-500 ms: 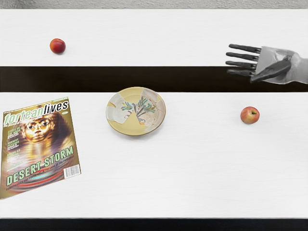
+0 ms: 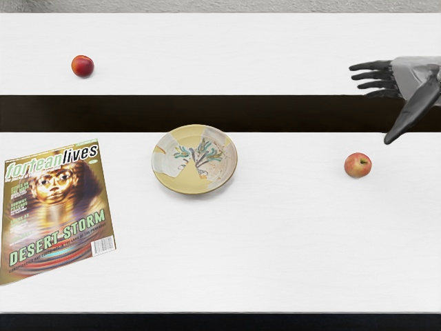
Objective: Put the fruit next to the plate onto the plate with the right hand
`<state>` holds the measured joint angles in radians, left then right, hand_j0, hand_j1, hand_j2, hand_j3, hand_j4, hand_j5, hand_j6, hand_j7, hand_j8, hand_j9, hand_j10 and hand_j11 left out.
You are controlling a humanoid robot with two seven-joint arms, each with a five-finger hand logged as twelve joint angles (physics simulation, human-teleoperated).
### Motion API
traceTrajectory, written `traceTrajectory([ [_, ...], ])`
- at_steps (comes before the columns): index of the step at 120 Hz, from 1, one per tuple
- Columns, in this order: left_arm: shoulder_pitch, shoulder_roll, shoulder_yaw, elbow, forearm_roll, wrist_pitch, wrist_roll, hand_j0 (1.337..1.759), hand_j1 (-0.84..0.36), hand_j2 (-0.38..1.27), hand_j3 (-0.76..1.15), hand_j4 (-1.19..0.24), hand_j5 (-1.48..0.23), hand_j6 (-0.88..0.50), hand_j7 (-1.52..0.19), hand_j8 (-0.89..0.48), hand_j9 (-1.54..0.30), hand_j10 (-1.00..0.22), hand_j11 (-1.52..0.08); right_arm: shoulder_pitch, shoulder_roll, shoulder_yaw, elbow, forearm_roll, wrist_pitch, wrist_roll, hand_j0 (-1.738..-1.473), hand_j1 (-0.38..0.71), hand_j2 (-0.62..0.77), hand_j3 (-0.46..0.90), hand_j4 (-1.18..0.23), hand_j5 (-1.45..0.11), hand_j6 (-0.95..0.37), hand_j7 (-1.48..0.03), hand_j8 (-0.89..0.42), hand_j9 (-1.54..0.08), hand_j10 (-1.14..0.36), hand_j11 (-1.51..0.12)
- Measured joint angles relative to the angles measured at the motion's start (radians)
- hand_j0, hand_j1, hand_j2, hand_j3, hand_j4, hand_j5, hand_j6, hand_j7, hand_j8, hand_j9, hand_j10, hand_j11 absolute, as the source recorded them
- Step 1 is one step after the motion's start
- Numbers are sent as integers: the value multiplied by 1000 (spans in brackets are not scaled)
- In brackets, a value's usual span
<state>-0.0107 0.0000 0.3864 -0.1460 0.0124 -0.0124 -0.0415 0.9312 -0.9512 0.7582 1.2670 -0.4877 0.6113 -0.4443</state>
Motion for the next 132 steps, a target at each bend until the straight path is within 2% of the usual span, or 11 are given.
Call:
traceTrajectory([
  [17, 0, 0, 0, 0, 0, 0, 0, 1658, 69, 47, 0, -234, -304, -234, -304, -234, -304, -234, -304, -7, -26, -52, 146, -184, -52, -12, -1658, -305, -7, 0, -40, -49, -40, -49, -40, -49, -39, -49],
  [32, 0, 0, 0, 0, 0, 0, 0, 1658, 69, 47, 0, -234, -304, -234, -304, -234, -304, -234, -304, -14, -26, -103, 204, -236, -161, -25, -1658, -280, -11, 0, -62, -77, -63, -76, -62, -76, -61, -76],
  [53, 0, 0, 0, 0, 0, 0, 0, 1658, 69, 47, 0, -234, -304, -234, -304, -234, -304, -234, -304, -22, 1, -171, 265, -336, -315, -116, -1658, -249, -15, 0, -90, -111, -92, -110, -90, -111, -89, -111],
  [73, 0, 0, 0, 0, 0, 0, 0, 1658, 69, 47, 0, -234, -304, -234, -304, -234, -304, -234, -304, -24, 29, -256, 316, -441, -476, -151, -1658, -227, -19, 0, -109, -135, -111, -134, -110, -135, -108, -135],
  [91, 0, 0, 0, 0, 0, 0, 0, 1658, 69, 47, 0, -234, -304, -234, -304, -234, -304, -234, -304, -26, 55, -324, 352, -532, -591, -163, -1658, -186, -25, 0, -144, -180, -147, -179, -145, -180, -143, -180],
  [132, 0, 0, 0, 0, 0, 0, 0, 1658, 69, 47, 0, -234, -304, -234, -304, -234, -304, -234, -304, -28, 75, -480, 407, -627, -813, -166, -1658, -22, -51, 0, -281, -359, -284, -358, -282, -358, -280, -358],
])
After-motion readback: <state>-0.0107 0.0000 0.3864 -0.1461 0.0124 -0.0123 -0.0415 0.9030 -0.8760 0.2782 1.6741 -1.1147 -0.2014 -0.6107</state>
